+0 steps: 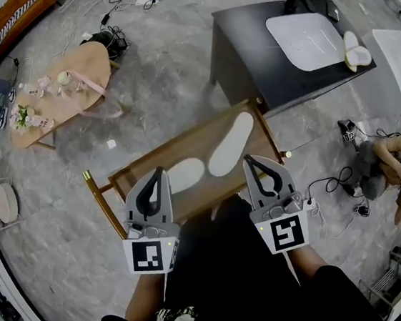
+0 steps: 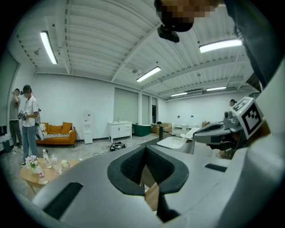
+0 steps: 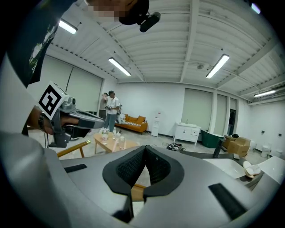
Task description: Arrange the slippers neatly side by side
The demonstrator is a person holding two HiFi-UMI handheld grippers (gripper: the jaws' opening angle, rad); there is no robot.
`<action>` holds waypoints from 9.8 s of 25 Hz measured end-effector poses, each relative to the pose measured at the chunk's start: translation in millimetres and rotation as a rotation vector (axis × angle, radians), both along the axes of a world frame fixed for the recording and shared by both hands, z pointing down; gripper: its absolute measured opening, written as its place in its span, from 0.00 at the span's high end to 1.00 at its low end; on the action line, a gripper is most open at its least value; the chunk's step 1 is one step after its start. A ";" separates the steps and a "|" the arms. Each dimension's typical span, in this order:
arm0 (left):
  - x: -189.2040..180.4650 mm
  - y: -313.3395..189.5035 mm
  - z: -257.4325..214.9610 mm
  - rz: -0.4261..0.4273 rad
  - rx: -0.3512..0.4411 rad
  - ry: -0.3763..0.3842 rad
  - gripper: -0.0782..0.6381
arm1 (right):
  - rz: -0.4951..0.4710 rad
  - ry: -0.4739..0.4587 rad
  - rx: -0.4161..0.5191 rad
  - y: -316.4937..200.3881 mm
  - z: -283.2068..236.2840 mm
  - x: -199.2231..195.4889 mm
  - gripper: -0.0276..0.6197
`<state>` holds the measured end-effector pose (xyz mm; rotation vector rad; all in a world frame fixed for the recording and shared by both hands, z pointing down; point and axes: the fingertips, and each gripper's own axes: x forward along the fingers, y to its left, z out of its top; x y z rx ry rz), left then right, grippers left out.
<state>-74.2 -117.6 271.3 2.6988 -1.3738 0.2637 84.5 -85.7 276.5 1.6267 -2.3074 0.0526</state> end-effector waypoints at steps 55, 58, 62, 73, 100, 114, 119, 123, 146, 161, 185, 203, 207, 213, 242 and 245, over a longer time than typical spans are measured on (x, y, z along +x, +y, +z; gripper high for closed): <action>134.9 35.3 287.4 0.432 -0.790 -0.318 0.81 | -0.083 -0.121 -0.363 14.3 120.0 33.1 0.96; 131.9 33.9 268.0 0.470 -0.638 -0.461 0.83 | -0.083 -0.121 -0.344 13.1 115.5 33.0 0.96; 133.1 32.4 248.9 0.550 -0.392 -0.703 0.84 | -0.083 -0.119 -0.341 15.7 115.7 34.2 0.96; 136.7 37.0 262.6 0.589 -0.068 -0.888 0.84 | -0.076 -0.109 -0.369 24.1 127.6 37.7 0.96; 119.0 77.4 298.8 -0.038 -0.898 -0.057 0.89 | -0.822 0.519 -0.372 -3.0 235.0 44.6 0.81; 142.7 54.7 339.1 -0.118 -0.983 -0.017 0.86 | -0.696 0.584 -0.664 -3.5 329.0 85.2 0.96; 141.2 48.9 342.8 -0.134 -0.979 -0.030 0.84 | -0.608 0.535 -0.714 -1.4 331.8 84.9 0.96; 144.0 42.8 341.1 -0.169 -1.003 0.039 0.83 | -0.559 0.495 -0.746 -2.0 332.0 87.2 0.96; 116.8 -0.9 335.0 -0.127 -0.930 0.047 0.78 | -0.403 0.233 -0.955 32.0 336.8 41.0 0.96; 103.5 7.3 331.2 -0.122 -0.968 0.123 0.74 | -0.464 0.235 -0.558 15.1 294.9 -8.1 0.95; 45.3 80.5 245.7 -0.134 -0.654 0.074 0.89 | 0.042 -0.179 -0.530 -22.4 234.8 -19.3 0.93; 2.4 97.8 246.9 -0.233 -0.675 0.071 0.89 | 0.257 -0.280 -0.659 -25.0 305.9 -21.3 0.93; -10.6 97.2 251.5 -0.279 -0.685 0.100 0.89 | 0.251 -0.284 -0.667 -25.0 310.8 -29.3 0.93; -33.6 94.8 255.3 -0.325 -0.659 0.099 0.88 | 0.184 -0.210 -0.667 -21.6 315.7 -34.7 0.93; -78.8 41.1 309.2 -0.058 -0.715 -0.185 0.79 | 0.265 -0.306 -0.450 -22.2 221.8 -6.7 0.95; -77.8 44.5 307.8 -0.082 -0.724 -0.154 0.79 | 0.305 -0.367 -0.468 -23.9 220.8 -6.1 0.95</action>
